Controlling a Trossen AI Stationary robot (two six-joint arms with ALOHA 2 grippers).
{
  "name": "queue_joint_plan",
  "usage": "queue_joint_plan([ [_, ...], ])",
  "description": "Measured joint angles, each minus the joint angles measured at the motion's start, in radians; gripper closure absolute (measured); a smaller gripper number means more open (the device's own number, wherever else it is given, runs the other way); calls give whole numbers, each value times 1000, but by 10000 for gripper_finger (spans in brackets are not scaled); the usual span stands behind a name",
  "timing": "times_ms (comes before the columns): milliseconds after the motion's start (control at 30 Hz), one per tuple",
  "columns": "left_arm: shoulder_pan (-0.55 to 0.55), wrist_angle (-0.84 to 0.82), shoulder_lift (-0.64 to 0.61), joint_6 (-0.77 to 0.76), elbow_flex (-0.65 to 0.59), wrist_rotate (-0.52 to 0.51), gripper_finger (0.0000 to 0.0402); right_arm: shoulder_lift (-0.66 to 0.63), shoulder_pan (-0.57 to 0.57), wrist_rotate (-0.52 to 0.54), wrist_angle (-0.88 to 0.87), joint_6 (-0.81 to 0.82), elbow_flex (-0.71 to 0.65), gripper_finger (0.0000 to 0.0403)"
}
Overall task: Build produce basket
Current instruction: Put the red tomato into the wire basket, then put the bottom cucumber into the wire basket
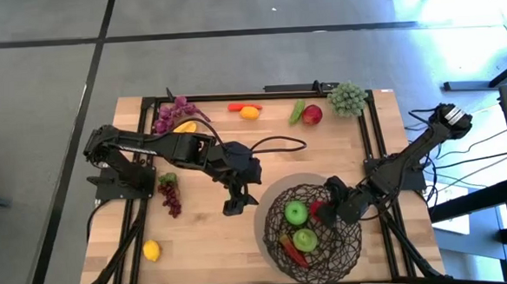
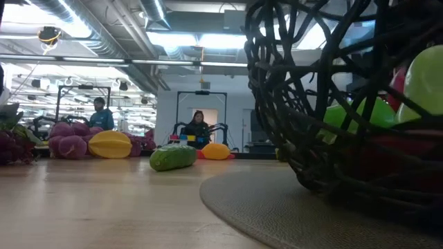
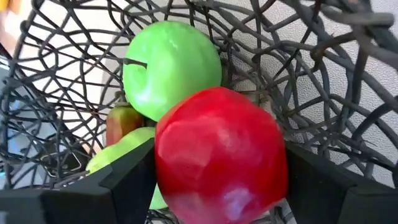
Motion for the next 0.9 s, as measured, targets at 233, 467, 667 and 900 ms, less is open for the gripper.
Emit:
queue_joint_plan([
  [233,0,0,0,0,0,0,118,28,0,19,15,-63,2,111],
  [467,0,0,0,0,0,0,118,31,-3,21,35,-65,1,106],
  [667,0,1,0,0,0,0,118,31,-3,20,24,-67,1,57],
  [900,0,1,0,0,0,0,118,31,-3,20,41,-69,1,38],
])
